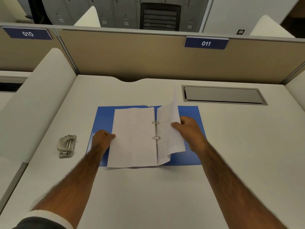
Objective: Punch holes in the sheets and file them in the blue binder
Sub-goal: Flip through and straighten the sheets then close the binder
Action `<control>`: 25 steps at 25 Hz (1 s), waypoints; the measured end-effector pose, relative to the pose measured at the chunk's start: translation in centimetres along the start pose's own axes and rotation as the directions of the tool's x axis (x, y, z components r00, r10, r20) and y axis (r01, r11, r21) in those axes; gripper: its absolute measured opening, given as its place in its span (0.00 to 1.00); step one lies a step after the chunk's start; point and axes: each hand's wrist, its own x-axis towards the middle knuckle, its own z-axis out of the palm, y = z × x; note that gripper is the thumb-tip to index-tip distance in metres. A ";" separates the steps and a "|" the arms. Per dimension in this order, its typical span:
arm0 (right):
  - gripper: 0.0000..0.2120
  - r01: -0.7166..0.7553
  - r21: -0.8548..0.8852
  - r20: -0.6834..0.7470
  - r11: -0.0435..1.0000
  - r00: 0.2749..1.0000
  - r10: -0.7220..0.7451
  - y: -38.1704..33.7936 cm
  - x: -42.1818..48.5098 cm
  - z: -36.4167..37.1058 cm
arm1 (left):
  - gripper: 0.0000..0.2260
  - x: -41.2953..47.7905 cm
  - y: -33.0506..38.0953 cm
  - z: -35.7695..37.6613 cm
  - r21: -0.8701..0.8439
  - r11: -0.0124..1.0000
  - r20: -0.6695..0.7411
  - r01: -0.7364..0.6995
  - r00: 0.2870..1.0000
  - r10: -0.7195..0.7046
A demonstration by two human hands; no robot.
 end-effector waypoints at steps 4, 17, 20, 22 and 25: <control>0.13 0.089 0.020 0.122 0.996 0.988 -0.090 -3.7 -0.5 6.2 | 0.13 0.5 -0.6 -0.5 -0.091 0.996 0.038 0.019 0.999 -0.016; 0.10 0.193 -0.513 0.284 0.836 0.958 -0.047 0.4 1.9 21.8 | 0.18 0.5 -1.4 -0.8 -0.237 0.972 0.035 0.006 0.999 0.002; 0.17 0.249 -0.478 0.342 0.842 0.936 -0.083 0.5 1.5 21.0 | 0.15 0.5 -1.3 -0.8 -0.144 0.989 0.012 -0.025 1.000 0.027; 0.24 0.409 -0.549 0.415 0.729 0.890 -0.187 1.3 0.7 19.1 | 0.13 0.6 -1.4 -0.5 -0.121 0.992 0.001 -0.031 0.999 0.032; 0.38 0.654 -0.664 0.599 0.362 0.755 -0.265 3.9 -1.0 16.2 | 0.14 0.7 -1.3 -0.2 -0.077 0.996 -0.009 -0.043 0.999 0.043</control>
